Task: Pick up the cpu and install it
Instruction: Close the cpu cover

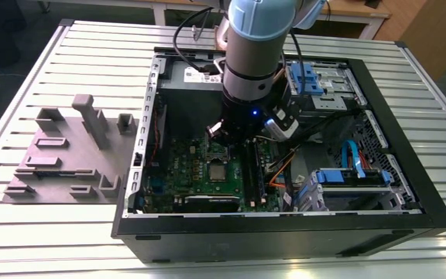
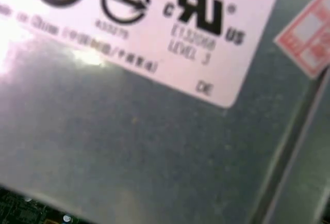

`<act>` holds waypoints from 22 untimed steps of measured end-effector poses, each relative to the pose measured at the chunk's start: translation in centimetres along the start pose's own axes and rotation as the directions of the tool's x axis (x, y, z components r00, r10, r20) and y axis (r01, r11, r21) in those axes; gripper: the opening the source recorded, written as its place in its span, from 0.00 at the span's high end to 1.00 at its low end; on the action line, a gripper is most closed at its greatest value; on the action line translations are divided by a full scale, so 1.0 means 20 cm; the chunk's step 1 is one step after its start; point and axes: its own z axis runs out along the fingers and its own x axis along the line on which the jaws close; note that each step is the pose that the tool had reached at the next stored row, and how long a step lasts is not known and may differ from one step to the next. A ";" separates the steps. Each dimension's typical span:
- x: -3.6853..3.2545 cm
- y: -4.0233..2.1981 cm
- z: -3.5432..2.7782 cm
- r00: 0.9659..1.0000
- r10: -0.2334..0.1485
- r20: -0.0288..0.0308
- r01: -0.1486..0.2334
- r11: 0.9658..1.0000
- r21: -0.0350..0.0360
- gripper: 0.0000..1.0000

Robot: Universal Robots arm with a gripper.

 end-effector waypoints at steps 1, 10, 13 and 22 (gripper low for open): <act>0.000 0.000 0.000 1.000 0.000 0.000 0.000 1.000 0.000 0.90; -0.004 -0.002 -0.033 1.000 0.001 -0.002 -0.001 1.000 -0.001 0.90; -0.005 -0.004 -0.050 1.000 0.001 -0.002 -0.001 1.000 -0.002 0.90; 0.004 -0.001 -0.030 1.000 0.001 0.006 -0.001 1.000 0.001 0.90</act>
